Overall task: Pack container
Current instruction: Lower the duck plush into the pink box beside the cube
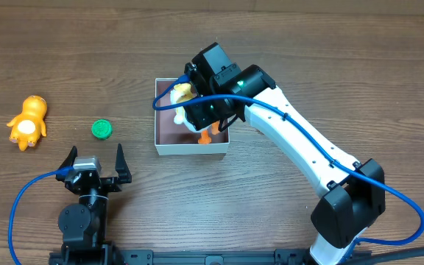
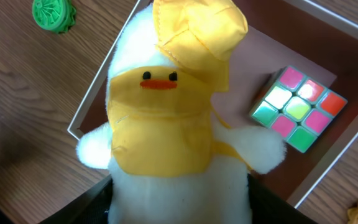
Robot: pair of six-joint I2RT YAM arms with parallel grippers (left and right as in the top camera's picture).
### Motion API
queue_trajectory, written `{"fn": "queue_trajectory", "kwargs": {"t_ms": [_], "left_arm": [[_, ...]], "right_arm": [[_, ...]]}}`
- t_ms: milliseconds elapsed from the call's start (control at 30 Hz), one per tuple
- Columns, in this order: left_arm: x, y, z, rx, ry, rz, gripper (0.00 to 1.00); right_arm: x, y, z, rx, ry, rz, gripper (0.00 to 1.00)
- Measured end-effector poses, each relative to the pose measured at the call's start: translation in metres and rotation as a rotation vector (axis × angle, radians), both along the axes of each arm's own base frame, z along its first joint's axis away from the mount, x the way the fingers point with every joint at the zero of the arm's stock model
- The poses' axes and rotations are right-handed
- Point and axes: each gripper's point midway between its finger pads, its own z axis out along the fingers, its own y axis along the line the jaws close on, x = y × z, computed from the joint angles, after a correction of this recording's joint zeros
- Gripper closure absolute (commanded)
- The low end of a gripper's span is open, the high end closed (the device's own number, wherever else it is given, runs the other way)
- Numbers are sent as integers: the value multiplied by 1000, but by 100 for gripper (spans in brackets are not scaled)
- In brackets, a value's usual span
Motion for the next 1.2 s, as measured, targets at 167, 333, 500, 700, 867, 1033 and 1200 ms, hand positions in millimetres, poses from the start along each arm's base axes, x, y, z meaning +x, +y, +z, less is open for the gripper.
{"fn": "queue_trajectory", "kwargs": {"t_ms": [167, 333, 500, 700, 867, 1033, 1200], "left_arm": [[0, 0, 0, 0, 0, 0, 0], [0, 0, 0, 0, 0, 0, 0], [0, 0, 0, 0, 0, 0, 0], [0, 0, 0, 0, 0, 0, 0], [0, 0, 0, 0, 0, 0, 0], [0, 0, 0, 0, 0, 0, 0], [0, 0, 0, 0, 0, 0, 0]], "right_arm": [[6, -3, 0, -28, -42, 15, 39], [10, -4, 1, -47, -83, 73, 39], [5, -9, -2, -86, -91, 152, 39], [-4, -15, -19, -126, -78, 230, 38], [-12, -20, -35, -145, -49, 253, 38], [-10, -17, -35, -136, -64, 265, 28], [-6, -14, -34, -124, -77, 256, 21]]}}
